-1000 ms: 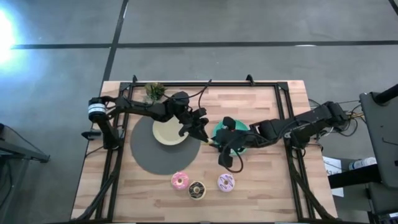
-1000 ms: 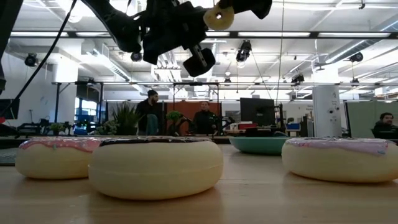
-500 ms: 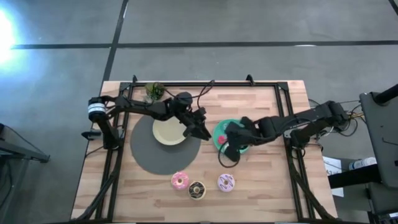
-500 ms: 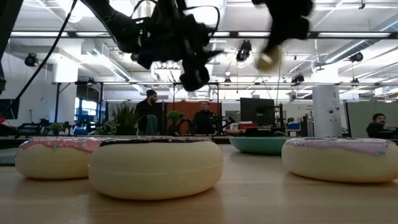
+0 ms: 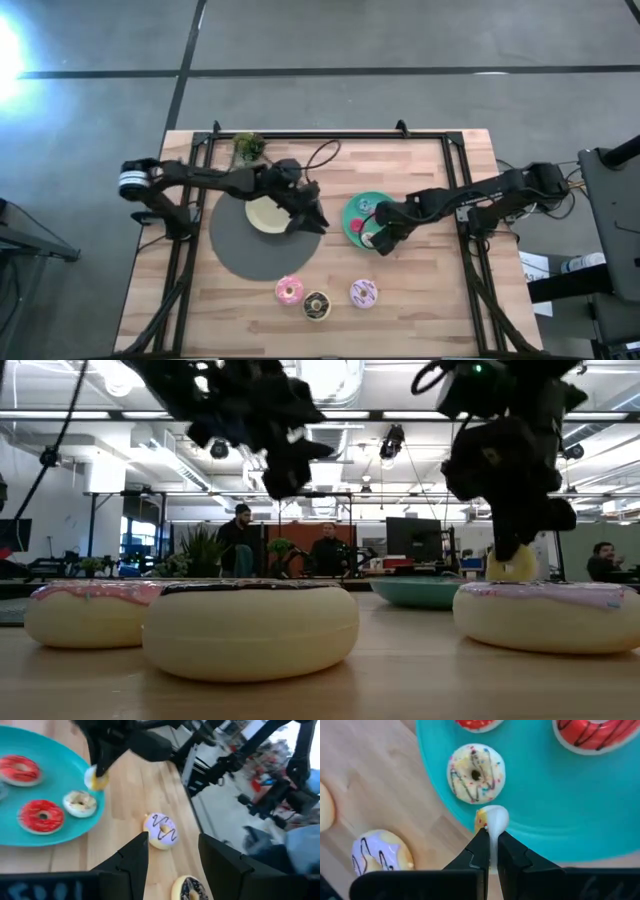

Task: Pick & Place donuts
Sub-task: Put the small yellow donut on the light blue plate

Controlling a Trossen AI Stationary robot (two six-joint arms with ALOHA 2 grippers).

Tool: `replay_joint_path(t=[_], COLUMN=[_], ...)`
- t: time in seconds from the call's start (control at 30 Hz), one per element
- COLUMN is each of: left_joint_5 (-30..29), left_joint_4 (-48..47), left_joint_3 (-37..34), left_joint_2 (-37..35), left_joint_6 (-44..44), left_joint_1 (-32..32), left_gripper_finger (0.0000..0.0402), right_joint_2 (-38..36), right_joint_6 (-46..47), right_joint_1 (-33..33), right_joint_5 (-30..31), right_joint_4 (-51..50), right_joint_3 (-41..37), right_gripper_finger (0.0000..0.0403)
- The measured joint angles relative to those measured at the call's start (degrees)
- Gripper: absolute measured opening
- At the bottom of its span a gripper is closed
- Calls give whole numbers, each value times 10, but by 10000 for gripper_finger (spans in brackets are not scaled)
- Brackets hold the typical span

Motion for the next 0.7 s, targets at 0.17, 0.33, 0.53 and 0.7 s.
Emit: replay_joint_path(t=[0.17,0.33,0.53,0.7], left_joint_5=[-91,-157,-183,-210], left_joint_4=[-13,-10,13,21], left_joint_3=[-78,-155,-210,-228], left_joint_2=[-95,-176,-233,-258], left_joint_6=[-4,-53,-109,-123], left_joint_1=[-15,-19,-20,-32], left_gripper_finger=[147,147,147,147], right_joint_2=[-20,-19,-17,-1], right_joint_6=[5,-21,-64,-73], right_joint_1=[-27,-51,-69,-85], right_joint_5=[-2,19,53,37], right_joint_4=[51,49,52,44], right_joint_3=[-39,-45,-31,-36], right_gripper_finger=[13,13,13,13])
